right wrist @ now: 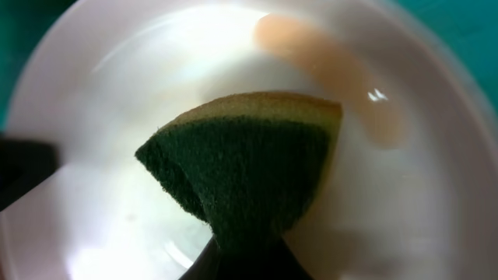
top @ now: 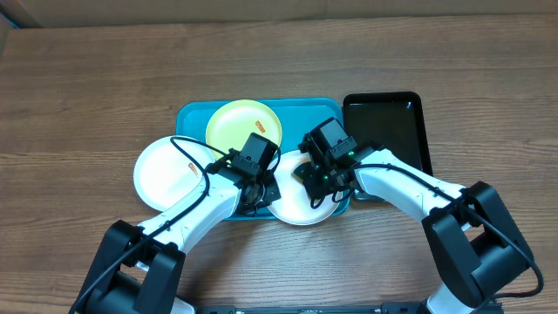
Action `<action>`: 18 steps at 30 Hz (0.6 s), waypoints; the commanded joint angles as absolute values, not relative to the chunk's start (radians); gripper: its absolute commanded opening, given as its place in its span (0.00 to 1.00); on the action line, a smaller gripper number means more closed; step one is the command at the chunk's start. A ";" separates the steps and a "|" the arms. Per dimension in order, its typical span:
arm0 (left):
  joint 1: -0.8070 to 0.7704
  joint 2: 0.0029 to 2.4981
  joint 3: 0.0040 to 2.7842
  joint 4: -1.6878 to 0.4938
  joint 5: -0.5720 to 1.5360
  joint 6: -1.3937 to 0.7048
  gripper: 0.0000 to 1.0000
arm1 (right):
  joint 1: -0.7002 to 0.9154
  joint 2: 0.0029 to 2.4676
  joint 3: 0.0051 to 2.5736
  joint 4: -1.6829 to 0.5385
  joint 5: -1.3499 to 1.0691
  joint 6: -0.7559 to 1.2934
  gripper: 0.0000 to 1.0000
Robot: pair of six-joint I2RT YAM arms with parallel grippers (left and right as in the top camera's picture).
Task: Clean dirty plates on tray and stack at the side
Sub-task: 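Wipe the front white plate with the sponge in the right gripper, then return the sponge to the black tray water with the right gripper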
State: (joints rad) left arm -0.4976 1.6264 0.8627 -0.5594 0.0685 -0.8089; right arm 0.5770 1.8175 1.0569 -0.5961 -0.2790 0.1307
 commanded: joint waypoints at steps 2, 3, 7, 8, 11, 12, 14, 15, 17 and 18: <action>-0.505 1.666 0.839 -0.572 0.071 -0.788 0.04 | 0.579 1.843 1.025 -0.614 -0.459 0.132 0.07; -0.505 1.666 0.839 -0.572 0.071 -0.788 0.04 | 0.567 1.842 1.036 -0.617 -0.490 0.132 0.07; -0.505 1.666 0.839 -0.572 0.071 -0.785 0.04 | 0.479 1.840 1.123 -0.649 -0.706 0.131 0.07; -0.505 1.666 0.839 -0.572 0.070 -0.785 0.04 | 0.453 1.840 1.148 -0.658 -0.773 0.126 0.07; -0.505 1.666 0.839 -0.572 0.070 -0.784 0.04 | 0.368 1.840 1.215 -0.684 -0.953 0.123 0.07; -0.505 1.666 0.839 -0.573 0.070 -0.781 0.04 | 0.341 1.840 1.232 -0.693 -0.984 0.123 0.07; -0.505 1.666 0.839 -0.576 0.070 -0.781 0.04 | 0.284 1.840 1.258 -0.709 -1.009 0.123 0.07; -0.505 1.666 0.839 -0.577 0.070 -0.781 0.04 | 0.259 1.840 1.265 -0.713 -1.008 0.122 0.07; -0.505 1.666 0.839 -0.577 0.070 -0.781 0.04 | 0.206 1.840 1.266 -0.713 -1.005 0.096 0.07; -0.505 1.666 0.839 -0.577 0.070 -0.781 0.04 | 0.182 1.840 1.266 -0.718 -0.989 0.081 0.07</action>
